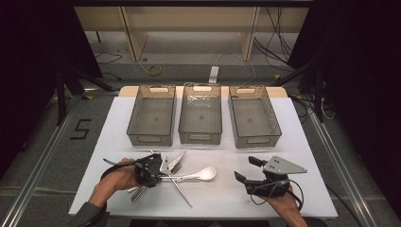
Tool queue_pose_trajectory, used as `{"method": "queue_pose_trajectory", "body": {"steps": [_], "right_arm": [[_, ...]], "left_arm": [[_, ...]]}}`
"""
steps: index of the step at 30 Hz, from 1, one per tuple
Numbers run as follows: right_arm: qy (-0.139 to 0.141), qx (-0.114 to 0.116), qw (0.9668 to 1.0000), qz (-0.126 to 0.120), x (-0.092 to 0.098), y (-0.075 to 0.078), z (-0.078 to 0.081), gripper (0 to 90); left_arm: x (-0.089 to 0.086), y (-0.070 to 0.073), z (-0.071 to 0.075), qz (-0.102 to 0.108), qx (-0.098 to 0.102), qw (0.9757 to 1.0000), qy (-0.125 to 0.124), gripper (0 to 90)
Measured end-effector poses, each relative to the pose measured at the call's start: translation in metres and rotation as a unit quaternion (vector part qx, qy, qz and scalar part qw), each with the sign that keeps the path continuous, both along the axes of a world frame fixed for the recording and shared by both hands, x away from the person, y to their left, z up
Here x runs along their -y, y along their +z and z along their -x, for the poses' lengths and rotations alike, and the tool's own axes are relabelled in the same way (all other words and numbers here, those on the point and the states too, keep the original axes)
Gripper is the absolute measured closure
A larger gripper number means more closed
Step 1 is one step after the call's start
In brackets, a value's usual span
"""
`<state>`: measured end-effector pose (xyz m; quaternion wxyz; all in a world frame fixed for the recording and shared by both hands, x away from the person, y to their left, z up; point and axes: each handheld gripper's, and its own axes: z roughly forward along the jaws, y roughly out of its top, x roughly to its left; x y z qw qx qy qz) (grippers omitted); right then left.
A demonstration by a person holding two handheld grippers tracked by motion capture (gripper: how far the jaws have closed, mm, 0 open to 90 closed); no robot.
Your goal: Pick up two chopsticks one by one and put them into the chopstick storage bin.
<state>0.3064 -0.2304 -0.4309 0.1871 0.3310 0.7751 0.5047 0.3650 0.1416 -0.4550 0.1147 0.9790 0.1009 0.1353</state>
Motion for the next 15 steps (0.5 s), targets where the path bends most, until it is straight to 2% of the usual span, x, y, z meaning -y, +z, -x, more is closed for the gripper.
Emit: {"method": "queue_pose_trajectory", "body": {"steps": [7, 15], "right_arm": [[0.001, -0.001, 1.0000, 0.003, -0.0002, -0.0001, 0.0001, 27.0], [0.001, 0.000, 1.0000, 0.008, -0.0009, -0.0005, 0.0000, 27.0]], "left_arm": [[0.0011, 0.0032, 0.0015, 0.006, -0.001, 1.0000, -0.001, 74.7], [0.0037, 0.0047, 0.0035, 0.000, 0.008, 0.9999, -0.008, 80.0]]}}
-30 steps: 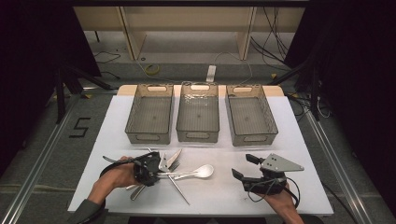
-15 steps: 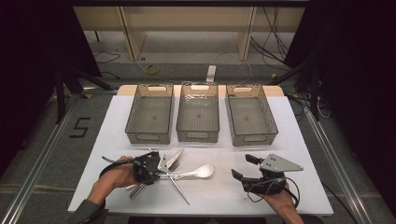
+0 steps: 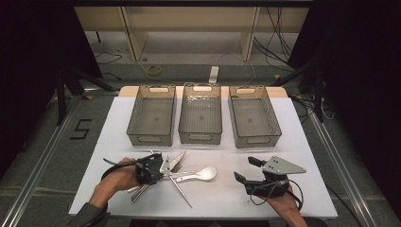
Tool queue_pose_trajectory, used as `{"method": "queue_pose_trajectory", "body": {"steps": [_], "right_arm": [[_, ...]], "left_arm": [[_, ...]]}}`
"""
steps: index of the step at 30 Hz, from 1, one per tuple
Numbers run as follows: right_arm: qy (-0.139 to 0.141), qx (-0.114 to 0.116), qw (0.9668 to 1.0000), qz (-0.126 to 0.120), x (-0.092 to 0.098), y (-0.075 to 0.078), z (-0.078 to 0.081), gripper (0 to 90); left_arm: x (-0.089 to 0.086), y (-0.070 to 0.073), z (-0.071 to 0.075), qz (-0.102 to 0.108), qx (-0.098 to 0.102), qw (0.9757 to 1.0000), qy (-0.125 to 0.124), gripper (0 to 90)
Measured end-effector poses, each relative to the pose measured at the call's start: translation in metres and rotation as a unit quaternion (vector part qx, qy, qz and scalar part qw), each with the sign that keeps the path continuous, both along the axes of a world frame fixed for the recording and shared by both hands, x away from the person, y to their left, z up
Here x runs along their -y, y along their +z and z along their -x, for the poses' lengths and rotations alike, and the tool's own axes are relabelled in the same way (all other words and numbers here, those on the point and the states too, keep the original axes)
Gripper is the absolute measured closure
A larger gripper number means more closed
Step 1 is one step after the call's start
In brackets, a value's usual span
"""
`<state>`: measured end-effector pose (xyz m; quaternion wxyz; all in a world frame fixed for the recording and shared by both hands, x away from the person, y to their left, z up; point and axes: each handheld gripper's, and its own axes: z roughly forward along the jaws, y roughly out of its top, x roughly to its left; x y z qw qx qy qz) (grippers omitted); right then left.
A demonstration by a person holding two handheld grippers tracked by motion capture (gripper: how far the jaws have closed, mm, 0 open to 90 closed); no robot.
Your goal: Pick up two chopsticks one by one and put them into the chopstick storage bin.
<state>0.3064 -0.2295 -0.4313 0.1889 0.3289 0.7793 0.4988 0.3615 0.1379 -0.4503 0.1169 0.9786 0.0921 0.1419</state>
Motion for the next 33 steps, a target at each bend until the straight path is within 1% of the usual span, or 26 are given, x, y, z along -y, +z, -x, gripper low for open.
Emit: {"method": "queue_pose_trajectory", "body": {"steps": [3, 4, 6, 7, 11, 12, 15, 16, 18, 19, 22, 25, 28, 30, 31, 32, 33], "right_arm": [[0.001, 0.000, 1.0000, 0.001, -0.0003, -0.0002, 0.0000, 27.0], [0.001, 0.000, 1.0000, 0.002, -0.0003, -0.0002, -0.0001, 27.0], [0.001, 0.000, 1.0000, 0.002, -0.0004, -0.0002, -0.0001, 27.0], [0.001, 0.000, 1.0000, 0.002, -0.0005, -0.0003, -0.0001, 27.0], [0.001, 0.000, 1.0000, 0.002, -0.0004, -0.0002, -0.0002, 27.0], [0.000, 0.000, 1.0000, 0.003, -0.0003, -0.0003, -0.0002, 27.0], [0.000, -0.001, 1.0000, 0.002, -0.0004, -0.0003, -0.0003, 27.1], [0.001, -0.001, 1.0000, 0.002, -0.0005, -0.0003, -0.0002, 27.0], [0.001, 0.000, 1.0000, 0.003, -0.0005, -0.0003, -0.0001, 27.0], [0.001, 0.000, 1.0000, 0.003, -0.0004, -0.0002, -0.0001, 27.1], [0.001, 0.000, 1.0000, 0.003, -0.0003, -0.0002, -0.0002, 27.1], [0.001, 0.000, 1.0000, 0.003, -0.0003, -0.0001, -0.0002, 27.0], [0.001, 0.000, 1.0000, 0.002, -0.0003, -0.0001, -0.0002, 27.1], [0.001, 0.000, 1.0000, 0.002, -0.0002, -0.0001, -0.0001, 27.2], [0.001, 0.000, 1.0000, 0.002, -0.0002, 0.0000, 0.0000, 27.2], [0.001, 0.000, 1.0000, 0.001, -0.0002, 0.0000, 0.0000, 27.2], [0.001, 0.000, 1.0000, 0.001, -0.0002, 0.0000, 0.0000, 27.2]], "left_arm": [[0.0000, -0.0002, -0.0004, 0.001, -0.002, 1.0000, 0.002, 79.5], [0.0003, 0.0000, -0.0004, -0.004, -0.001, 1.0000, 0.000, 79.2], [0.0007, -0.0003, -0.0002, -0.005, -0.001, 1.0000, 0.000, 78.6], [0.0012, -0.0010, 0.0002, -0.002, 0.001, 1.0000, 0.003, 78.2], [0.0019, -0.0012, 0.0003, -0.005, 0.004, 1.0000, 0.001, 77.5], [0.0020, -0.0012, 0.0004, -0.005, 0.003, 1.0000, 0.002, 77.7], [0.0030, -0.0004, 0.0009, -0.002, 0.006, 1.0000, -0.001, 82.9], [0.0035, -0.0005, 0.0011, -0.002, 0.006, 1.0000, -0.004, 83.3], [0.0041, -0.0008, 0.0015, 0.005, -0.002, 1.0000, -0.007, 83.6], [0.0050, -0.0019, 0.0022, 0.004, -0.006, 0.9999, -0.012, 83.8], [0.0056, -0.0013, 0.0030, 0.000, -0.009, 0.9998, -0.017, 84.5], [0.0069, -0.0016, 0.0043, 0.007, -0.011, 0.9997, -0.020, 84.9], [0.0074, 0.0013, 0.0045, 0.012, -0.010, 0.9996, -0.021, 85.0], [0.0065, 0.0035, 0.0041, 0.022, -0.012, 0.9996, -0.015, 85.1], [0.0060, 0.0046, 0.0040, 0.024, -0.008, 0.9996, -0.013, 85.1], [0.0055, 0.0060, 0.0039, 0.027, -0.009, 0.9996, -0.010, 85.1], [0.0053, 0.0072, 0.0043, 0.032, -0.006, 0.9994, -0.008, 85.1]]}}
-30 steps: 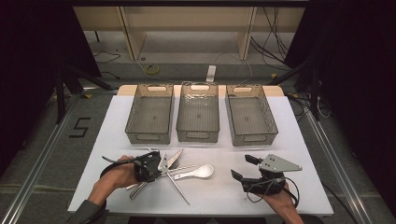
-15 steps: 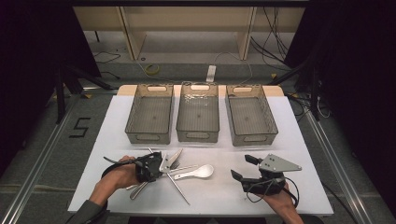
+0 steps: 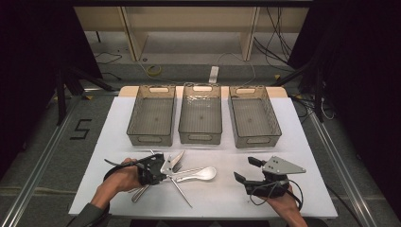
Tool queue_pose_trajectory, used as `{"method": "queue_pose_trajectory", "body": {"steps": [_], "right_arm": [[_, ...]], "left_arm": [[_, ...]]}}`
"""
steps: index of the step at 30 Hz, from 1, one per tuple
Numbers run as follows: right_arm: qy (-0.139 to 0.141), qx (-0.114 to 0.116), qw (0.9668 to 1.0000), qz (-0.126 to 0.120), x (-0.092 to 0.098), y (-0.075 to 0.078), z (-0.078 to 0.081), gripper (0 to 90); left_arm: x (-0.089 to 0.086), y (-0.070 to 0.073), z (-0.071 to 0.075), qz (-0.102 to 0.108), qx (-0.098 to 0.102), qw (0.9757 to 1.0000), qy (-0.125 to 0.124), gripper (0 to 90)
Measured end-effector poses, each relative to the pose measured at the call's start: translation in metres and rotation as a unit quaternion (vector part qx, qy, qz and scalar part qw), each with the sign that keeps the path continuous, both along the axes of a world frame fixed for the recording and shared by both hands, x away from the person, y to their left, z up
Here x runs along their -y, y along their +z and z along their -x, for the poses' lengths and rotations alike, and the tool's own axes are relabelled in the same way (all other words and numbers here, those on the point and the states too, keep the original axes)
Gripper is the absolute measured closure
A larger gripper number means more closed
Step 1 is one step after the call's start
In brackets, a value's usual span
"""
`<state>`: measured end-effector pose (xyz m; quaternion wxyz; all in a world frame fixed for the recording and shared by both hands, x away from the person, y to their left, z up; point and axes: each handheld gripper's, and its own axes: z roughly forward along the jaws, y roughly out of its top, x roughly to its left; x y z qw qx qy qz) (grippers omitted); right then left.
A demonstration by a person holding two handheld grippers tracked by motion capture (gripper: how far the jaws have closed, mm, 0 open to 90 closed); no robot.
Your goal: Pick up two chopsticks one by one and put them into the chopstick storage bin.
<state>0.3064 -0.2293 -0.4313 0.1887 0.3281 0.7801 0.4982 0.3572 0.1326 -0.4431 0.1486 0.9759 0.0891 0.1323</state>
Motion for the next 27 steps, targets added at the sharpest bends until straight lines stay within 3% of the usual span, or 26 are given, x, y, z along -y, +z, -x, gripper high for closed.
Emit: {"method": "queue_pose_trajectory", "body": {"steps": [2, 7, 10, 12, 14, 18, 22, 23, 24, 26, 27], "right_arm": [[0.000, 0.000, 1.0000, 0.000, 0.000, 0.000, 0.000, 27.2], [0.000, 0.000, 1.0000, 0.000, 0.000, 0.000, 0.000, 27.2], [0.000, -0.001, 1.0000, 0.000, 0.000, 0.000, 0.000, 27.2], [0.000, -0.001, 1.0000, 0.000, 0.000, 0.000, 0.000, 27.2], [0.000, -0.001, 1.0000, 0.000, 0.001, 0.000, 0.000, 27.2], [0.000, -0.001, 1.0000, -0.003, 0.001, 0.000, 0.000, 27.1], [0.000, -0.001, 1.0000, -0.003, 0.001, 0.000, 0.000, 27.2], [0.000, -0.002, 1.0000, -0.003, 0.001, 0.000, 0.000, 27.2], [0.000, -0.002, 1.0000, -0.003, 0.001, 0.000, 0.000, 27.2], [-0.001, -0.003, 1.0000, -0.005, 0.002, 0.000, 0.000, 27.2], [-0.001, -0.003, 1.0000, -0.007, 0.002, 0.000, 0.000, 27.2]], "left_arm": [[-0.001, 0.006, -0.001, 0.021, -0.001, 0.9997, 0.011, 85.1], [-0.004, 0.014, -0.002, 0.051, 0.006, 0.9981, 0.034, 85.0], [-0.007, 0.022, -0.004, 0.081, 0.007, 0.9951, 0.057, 85.0], [-0.011, 0.030, -0.006, 0.104, 0.008, 0.9916, 0.076, 85.0], [-0.013, 0.032, -0.007, 0.111, 0.011, 0.9904, 0.083, 85.0], [-0.020, 0.041, -0.012, 0.141, 0.013, 0.9826, 0.121, 85.0], [-0.028, 0.050, -0.020, 0.183, 0.008, 0.9707, 0.155, 85.0], [-0.032, 0.055, -0.026, 0.196, 0.010, 0.9660, 0.168, 85.1], [-0.032, 0.055, -0.026, 0.196, 0.010, 0.9660, 0.168, 85.0], [-0.035, 0.060, -0.032, 0.207, 0.019, 0.9610, 0.182, 85.0], [-0.037, 0.062, -0.035, 0.217, 0.019, 0.9573, 0.191, 85.0]]}}
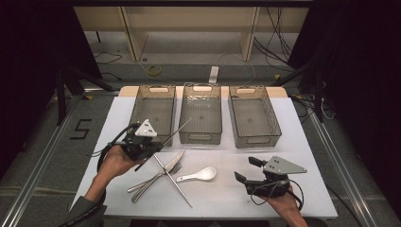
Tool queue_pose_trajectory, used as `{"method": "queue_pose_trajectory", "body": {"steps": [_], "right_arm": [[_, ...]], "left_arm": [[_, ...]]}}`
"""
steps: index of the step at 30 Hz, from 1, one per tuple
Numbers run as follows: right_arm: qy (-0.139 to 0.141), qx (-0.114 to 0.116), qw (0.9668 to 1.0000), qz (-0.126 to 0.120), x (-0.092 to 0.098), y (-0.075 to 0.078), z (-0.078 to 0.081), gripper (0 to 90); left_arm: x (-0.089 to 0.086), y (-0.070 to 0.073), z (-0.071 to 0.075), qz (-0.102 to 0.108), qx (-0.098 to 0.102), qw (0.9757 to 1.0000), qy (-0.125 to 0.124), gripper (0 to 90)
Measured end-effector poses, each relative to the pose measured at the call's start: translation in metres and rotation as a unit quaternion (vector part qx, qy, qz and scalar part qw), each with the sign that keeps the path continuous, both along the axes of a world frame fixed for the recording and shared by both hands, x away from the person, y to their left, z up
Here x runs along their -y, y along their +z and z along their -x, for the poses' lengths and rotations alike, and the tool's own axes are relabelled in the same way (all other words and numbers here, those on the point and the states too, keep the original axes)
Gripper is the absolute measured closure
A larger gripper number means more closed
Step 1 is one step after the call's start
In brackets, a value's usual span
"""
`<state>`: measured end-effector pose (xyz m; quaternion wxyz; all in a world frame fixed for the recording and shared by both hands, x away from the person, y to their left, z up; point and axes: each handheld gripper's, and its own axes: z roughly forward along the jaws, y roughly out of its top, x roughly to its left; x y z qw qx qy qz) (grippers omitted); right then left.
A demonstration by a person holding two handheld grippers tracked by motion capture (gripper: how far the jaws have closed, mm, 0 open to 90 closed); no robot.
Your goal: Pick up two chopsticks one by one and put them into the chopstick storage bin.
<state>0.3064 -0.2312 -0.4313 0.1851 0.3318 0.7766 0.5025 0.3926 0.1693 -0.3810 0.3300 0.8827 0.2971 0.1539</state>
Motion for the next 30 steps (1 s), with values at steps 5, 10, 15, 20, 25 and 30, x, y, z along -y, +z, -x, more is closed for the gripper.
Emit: {"method": "queue_pose_trajectory", "body": {"steps": [5, 10, 15, 20, 25, 30], "right_arm": [[0.000, 0.001, 1.0000, -0.003, 0.001, 0.000, 0.000, 27.2], [0.000, 0.000, 1.0000, -0.005, 0.001, 0.000, 0.000, 27.1], [0.000, 0.000, 1.0000, -0.006, 0.001, 0.000, 0.000, 27.1], [0.001, 0.000, 1.0000, -0.007, 0.001, 0.000, 0.000, 27.1], [0.001, 0.000, 1.0000, -0.007, 0.001, 0.000, 0.000, 27.1], [0.001, 0.000, 1.0000, -0.007, 0.001, 0.000, 0.000, 27.1]], "left_arm": [[-0.004, 0.009, -0.017, 0.010, 0.013, 0.9995, 0.026, 85.0], [-0.010, 0.017, -0.033, 0.030, 0.015, 0.9983, 0.048, 85.0], [-0.013, 0.027, -0.047, 0.037, 0.026, 0.9965, 0.070, 85.0], [-0.013, 0.034, -0.059, 0.035, 0.032, 0.9956, 0.081, 85.0], [-0.012, 0.040, -0.069, 0.042, 0.028, 0.9950, 0.086, 85.0], [-0.012, 0.043, -0.081, 0.039, 0.028, 0.9939, 0.099, 85.0]]}}
